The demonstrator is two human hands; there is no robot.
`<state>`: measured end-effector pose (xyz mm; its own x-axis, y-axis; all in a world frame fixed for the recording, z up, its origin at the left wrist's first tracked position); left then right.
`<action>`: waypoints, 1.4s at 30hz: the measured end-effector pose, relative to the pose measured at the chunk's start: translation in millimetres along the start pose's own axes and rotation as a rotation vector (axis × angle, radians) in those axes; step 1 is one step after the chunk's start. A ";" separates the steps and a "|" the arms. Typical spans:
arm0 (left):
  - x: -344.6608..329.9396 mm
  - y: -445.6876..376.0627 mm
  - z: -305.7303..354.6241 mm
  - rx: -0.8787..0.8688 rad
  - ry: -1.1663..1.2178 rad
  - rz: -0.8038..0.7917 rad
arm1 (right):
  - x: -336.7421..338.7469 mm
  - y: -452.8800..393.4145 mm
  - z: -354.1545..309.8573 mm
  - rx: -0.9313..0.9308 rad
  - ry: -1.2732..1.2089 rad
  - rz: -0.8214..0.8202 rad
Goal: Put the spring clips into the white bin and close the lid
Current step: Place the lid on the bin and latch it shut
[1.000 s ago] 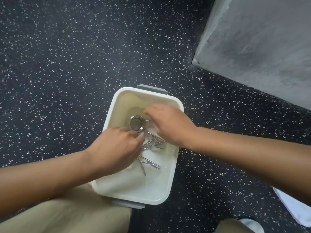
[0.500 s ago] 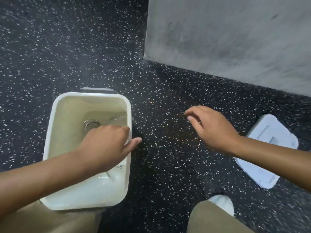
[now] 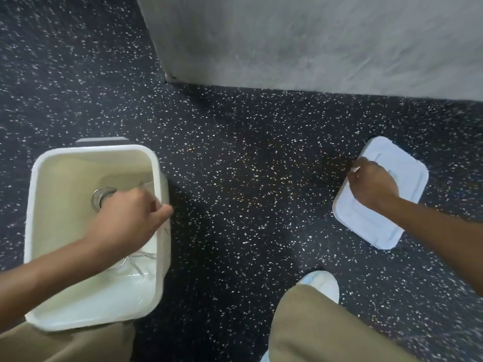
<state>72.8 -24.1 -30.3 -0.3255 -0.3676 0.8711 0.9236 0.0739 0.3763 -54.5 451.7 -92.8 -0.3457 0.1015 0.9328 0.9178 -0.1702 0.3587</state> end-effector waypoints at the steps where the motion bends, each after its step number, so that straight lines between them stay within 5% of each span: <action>1: -1.6 -1.8 8.4 -0.027 0.002 0.002 | -1.7 -2.2 14.2 -0.090 0.017 -0.002; 6: -6.1 -20.4 58.4 -0.093 0.036 -0.035 | -13.1 -0.7 70.9 -0.427 0.008 -0.048; 14: -24.5 -39.1 122.0 -0.180 0.090 -0.105 | -25.0 -21.4 99.5 -0.608 -0.092 -0.077; 27: -16.5 -18.6 105.1 -0.256 0.037 -0.086 | -37.0 -25.2 134.0 -0.783 -0.294 -0.102; 42: 55.6 -4.9 87.7 -0.310 -0.134 -0.030 | 14.7 -7.2 4.2 -0.341 -0.221 -0.248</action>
<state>32.4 36.4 44.0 -0.3584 -0.2388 0.9025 0.9241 -0.2279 0.3066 -65.5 458.5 -81.8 -0.4621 0.3798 0.8014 0.6841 -0.4224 0.5946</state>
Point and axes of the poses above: each hand's wrist, its own y-axis away from the middle knuckle, its own x-axis out of the back of the hand, z = x × y, the point moved 7 cm from there along -y, towards the middle knuckle, and after that the axes turned 2 degrees about -y, right-handed, at the moved point
